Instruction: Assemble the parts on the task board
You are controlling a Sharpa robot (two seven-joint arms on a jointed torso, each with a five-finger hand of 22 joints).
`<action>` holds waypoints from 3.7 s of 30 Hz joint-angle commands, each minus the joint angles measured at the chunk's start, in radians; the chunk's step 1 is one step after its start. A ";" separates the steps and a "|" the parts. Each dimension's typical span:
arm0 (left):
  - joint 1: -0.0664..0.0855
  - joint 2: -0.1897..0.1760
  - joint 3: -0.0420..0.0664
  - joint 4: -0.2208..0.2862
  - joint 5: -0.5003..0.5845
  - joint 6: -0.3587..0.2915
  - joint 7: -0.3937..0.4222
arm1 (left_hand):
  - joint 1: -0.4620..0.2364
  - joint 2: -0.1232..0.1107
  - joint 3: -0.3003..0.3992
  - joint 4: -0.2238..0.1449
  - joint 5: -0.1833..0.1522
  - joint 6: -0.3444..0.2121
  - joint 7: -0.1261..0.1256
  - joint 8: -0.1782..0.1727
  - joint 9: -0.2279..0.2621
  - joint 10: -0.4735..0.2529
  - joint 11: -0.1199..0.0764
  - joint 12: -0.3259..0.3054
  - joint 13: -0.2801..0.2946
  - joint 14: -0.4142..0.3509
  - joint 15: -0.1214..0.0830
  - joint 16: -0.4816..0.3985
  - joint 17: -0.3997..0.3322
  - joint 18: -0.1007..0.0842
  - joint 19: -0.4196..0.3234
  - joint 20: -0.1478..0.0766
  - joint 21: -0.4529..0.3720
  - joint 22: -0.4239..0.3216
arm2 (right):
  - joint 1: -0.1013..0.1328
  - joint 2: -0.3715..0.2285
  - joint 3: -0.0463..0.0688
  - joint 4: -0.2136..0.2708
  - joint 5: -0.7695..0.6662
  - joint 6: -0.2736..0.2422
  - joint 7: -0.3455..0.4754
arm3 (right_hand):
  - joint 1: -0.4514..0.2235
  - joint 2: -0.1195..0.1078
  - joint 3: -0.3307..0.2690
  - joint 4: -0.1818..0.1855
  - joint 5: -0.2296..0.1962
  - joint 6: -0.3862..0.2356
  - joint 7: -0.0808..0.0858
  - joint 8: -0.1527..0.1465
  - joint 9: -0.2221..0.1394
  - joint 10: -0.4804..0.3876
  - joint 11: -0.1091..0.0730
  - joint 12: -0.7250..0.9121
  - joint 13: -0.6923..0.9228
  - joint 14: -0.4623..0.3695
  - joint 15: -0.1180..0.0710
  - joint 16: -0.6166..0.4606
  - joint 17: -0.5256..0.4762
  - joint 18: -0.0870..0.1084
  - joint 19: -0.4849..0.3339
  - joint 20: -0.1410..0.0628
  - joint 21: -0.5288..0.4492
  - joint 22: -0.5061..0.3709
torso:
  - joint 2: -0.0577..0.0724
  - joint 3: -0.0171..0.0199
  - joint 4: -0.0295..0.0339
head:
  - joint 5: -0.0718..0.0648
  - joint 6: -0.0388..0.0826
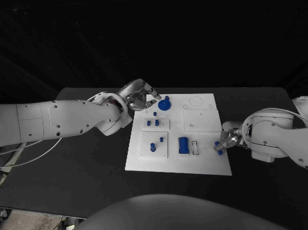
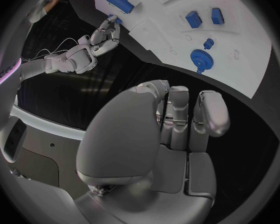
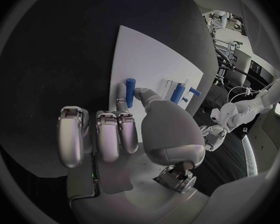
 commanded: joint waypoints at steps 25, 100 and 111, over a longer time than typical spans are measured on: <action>0.000 -0.002 0.001 0.001 0.004 -0.001 -0.008 | 0.008 -0.005 0.006 0.000 -0.004 -0.001 0.007 0.001 0.001 0.006 0.003 0.006 0.000 -0.008 0.003 0.001 -0.005 0.018 -0.008 -0.001 -0.012 0.158 | 0.025 -0.062 -0.012 0.087 0.239 -0.122 0.004 | -0.033 -0.012 0.105 -0.085 0.016 0.008 -0.001 -0.109 -0.166 0.104 0.007 0.004 0.263 0.104 0.006 0.003 0.263 0.000 0.030 0.007 -0.007 0.213 | 0.000 0.0001 -0.0004 | 0.003 0.000; -0.001 0.012 0.001 -0.006 0.004 0.027 -0.026 | 0.005 -0.006 0.012 0.000 -0.005 -0.001 0.008 0.001 0.001 0.005 0.005 0.007 0.000 -0.011 0.004 0.000 -0.006 0.018 -0.010 0.000 -0.013 0.157 | -0.006 0.099 -0.010 0.002 0.325 -0.172 0.029 | -0.118 0.010 0.084 -0.061 -0.338 -0.017 0.007 -0.117 -0.128 0.104 0.015 0.004 0.263 0.104 0.014 0.003 0.263 0.012 0.006 0.014 -0.062 0.197 | 0.000 0.0000 -0.0003 | -0.003 0.000; -0.001 0.015 0.001 -0.008 0.004 0.031 -0.029 | 0.009 -0.006 0.018 -0.003 -0.004 -0.001 0.007 0.001 0.001 0.006 0.005 0.008 0.000 -0.013 0.004 0.000 -0.007 0.018 -0.010 0.000 -0.012 0.158 | -0.006 0.092 -0.010 0.006 0.326 -0.176 0.030 | -0.145 0.018 0.043 -0.033 -0.487 -0.014 0.009 -0.119 -0.121 0.104 0.018 0.004 0.263 0.104 0.016 0.003 0.263 0.012 0.007 0.016 -0.065 0.197 | 0.000 0.0000 -0.0004 | -0.004 0.000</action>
